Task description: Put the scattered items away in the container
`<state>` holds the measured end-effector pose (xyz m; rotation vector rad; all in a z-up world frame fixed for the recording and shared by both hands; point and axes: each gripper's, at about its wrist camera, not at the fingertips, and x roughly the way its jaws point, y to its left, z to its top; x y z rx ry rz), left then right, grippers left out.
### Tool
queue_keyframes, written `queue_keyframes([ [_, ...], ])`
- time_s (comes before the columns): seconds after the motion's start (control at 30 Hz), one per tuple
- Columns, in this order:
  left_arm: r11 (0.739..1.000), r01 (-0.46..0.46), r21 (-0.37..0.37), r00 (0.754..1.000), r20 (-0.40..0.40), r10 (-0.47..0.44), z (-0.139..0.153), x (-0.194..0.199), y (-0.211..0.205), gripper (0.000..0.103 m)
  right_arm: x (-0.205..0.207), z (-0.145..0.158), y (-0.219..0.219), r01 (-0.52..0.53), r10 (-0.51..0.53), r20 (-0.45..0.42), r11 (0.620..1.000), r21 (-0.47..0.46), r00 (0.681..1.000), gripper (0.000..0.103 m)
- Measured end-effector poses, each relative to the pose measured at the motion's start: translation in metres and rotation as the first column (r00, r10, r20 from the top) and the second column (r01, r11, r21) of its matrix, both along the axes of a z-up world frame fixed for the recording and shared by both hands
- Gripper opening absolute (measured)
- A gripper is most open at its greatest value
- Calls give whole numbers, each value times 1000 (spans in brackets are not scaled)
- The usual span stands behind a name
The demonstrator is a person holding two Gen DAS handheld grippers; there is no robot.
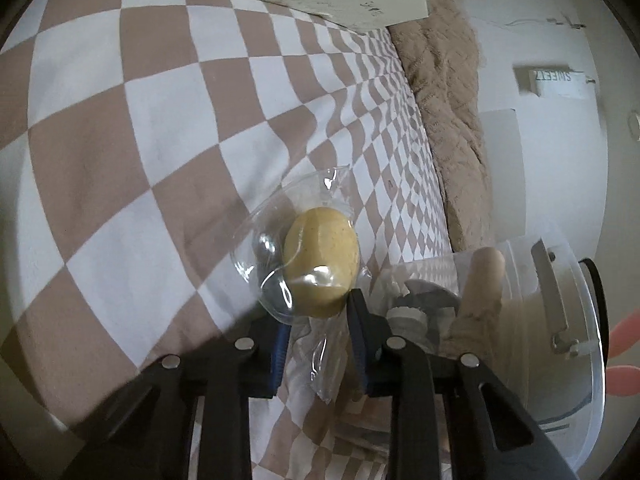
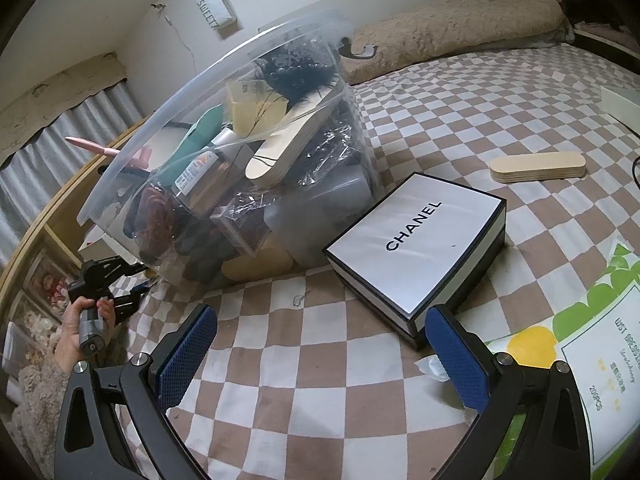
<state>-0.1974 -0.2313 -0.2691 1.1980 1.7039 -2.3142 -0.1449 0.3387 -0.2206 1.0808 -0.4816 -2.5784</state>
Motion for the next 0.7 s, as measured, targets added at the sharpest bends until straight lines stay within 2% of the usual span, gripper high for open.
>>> queue_keyframes([
  [0.2,1000,8,17,1000,-18,-8,6,8,6,27,-2,1,19,74,-74,-6,997,-28,997,103],
  [0.37,1000,16,2,999,-47,-16,20,17,11,27,-4,2,36,134,-134,-3,989,-60,991,103],
  [0.53,999,24,-45,997,-78,-27,40,35,14,27,-10,0,39,152,-152,7,988,-29,988,103],
  [0.7,998,15,-69,989,-145,-24,64,59,20,27,-24,-3,22,118,-119,13,992,40,993,103],
])
